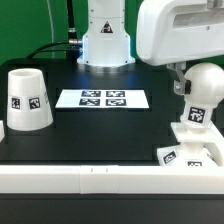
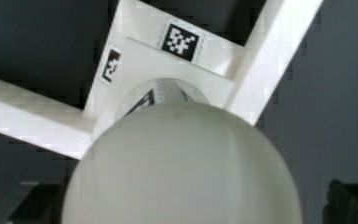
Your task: Assemble lamp
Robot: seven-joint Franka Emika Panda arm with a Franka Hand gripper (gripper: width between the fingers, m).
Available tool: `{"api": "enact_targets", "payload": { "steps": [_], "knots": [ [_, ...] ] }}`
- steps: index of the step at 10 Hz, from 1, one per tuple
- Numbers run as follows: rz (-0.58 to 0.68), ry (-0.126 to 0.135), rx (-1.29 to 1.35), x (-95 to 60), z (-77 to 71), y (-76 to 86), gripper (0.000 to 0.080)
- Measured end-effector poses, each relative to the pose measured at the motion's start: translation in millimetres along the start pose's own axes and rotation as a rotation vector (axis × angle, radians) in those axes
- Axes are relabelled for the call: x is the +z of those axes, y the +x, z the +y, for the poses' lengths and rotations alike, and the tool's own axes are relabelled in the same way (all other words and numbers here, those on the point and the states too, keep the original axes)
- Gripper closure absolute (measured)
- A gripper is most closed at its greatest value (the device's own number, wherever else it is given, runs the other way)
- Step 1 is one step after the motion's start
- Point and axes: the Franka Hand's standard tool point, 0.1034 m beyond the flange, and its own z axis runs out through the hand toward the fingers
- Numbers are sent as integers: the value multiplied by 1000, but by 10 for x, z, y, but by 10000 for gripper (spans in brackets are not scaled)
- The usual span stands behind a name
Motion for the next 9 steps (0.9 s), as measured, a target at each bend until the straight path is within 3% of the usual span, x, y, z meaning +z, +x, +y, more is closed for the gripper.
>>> {"api": "enact_targets", "payload": {
  "steps": [4,9],
  "knots": [
    [-4,-6,-274,7,27,-11,101],
    [-44,-52,-700,41,28,-23,101]
  ]
}}
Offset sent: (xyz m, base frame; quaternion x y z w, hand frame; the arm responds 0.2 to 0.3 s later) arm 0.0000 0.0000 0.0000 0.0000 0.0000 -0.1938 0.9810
